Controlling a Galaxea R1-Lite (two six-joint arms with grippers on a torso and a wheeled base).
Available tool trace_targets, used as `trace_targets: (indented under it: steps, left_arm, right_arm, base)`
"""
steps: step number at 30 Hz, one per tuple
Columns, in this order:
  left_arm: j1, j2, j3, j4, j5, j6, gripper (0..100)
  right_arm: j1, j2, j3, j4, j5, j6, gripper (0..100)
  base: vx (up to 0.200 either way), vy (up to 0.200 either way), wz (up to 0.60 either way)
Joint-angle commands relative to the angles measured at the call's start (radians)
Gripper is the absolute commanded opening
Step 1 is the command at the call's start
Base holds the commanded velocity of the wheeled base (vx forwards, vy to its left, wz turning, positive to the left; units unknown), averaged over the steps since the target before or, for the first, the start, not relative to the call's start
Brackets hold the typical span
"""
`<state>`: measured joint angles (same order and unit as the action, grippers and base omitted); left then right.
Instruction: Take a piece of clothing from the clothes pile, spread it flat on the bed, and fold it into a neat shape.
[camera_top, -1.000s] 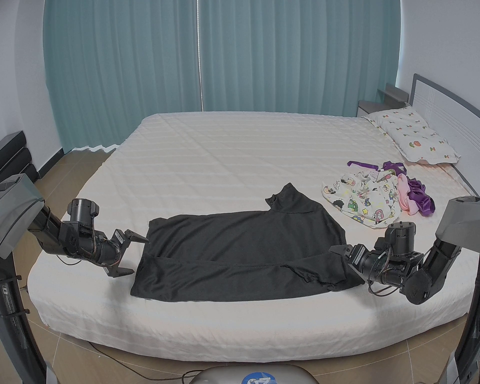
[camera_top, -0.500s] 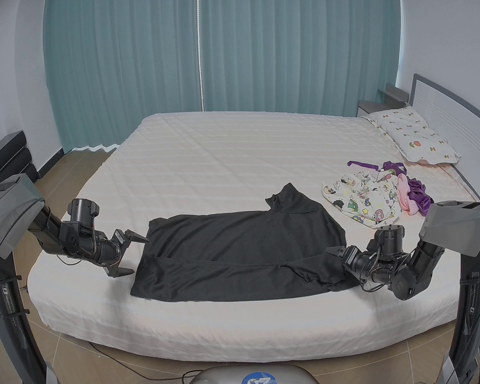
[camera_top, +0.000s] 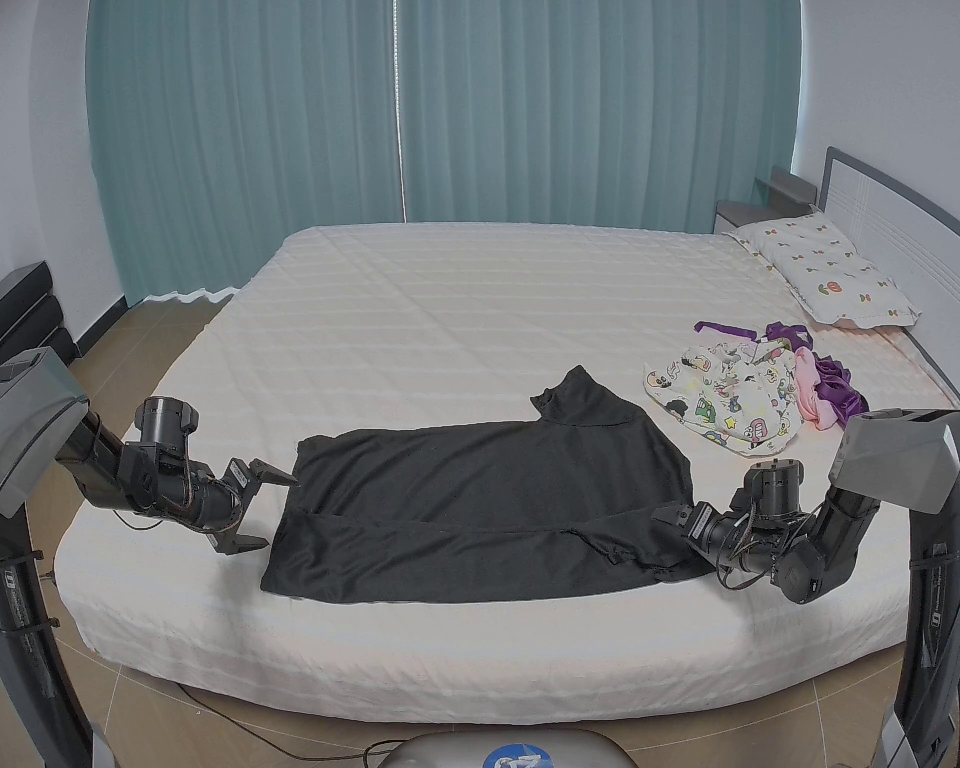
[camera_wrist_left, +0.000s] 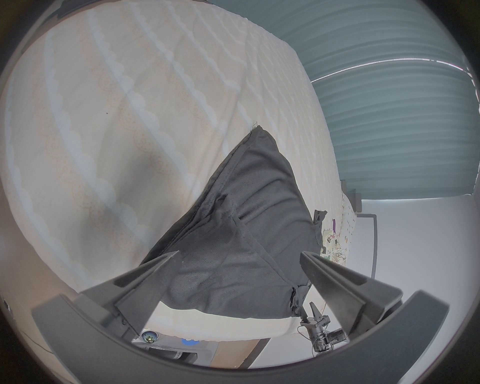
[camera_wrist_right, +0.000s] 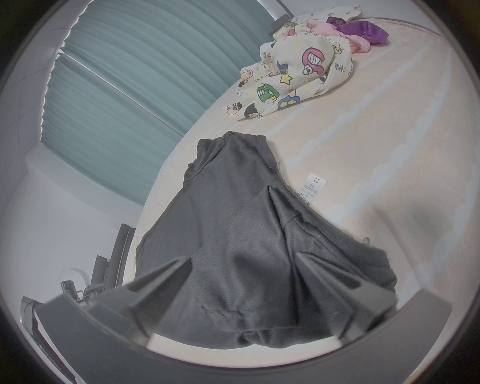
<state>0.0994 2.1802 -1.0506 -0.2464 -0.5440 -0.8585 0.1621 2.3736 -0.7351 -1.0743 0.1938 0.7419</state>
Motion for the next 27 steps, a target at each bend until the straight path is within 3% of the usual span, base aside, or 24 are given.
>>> trace_targets:
  steps: [1, 27]
  left_arm:
    - [0.0, 0.001, 0.0, -0.001, -0.001, -0.001, 100]
    - [0.002, 0.001, 0.0, -0.001, -0.001, -0.002, 100]
  right_arm:
    - [0.0, 0.012, -0.003, 0.004, -0.002, -0.001, 0]
    - [-0.053, -0.063, 0.072, -0.007, -0.007, 0.001, 0]
  base:
    - [0.0, 0.0, 0.0]
    - [0.0, 0.0, 0.0]
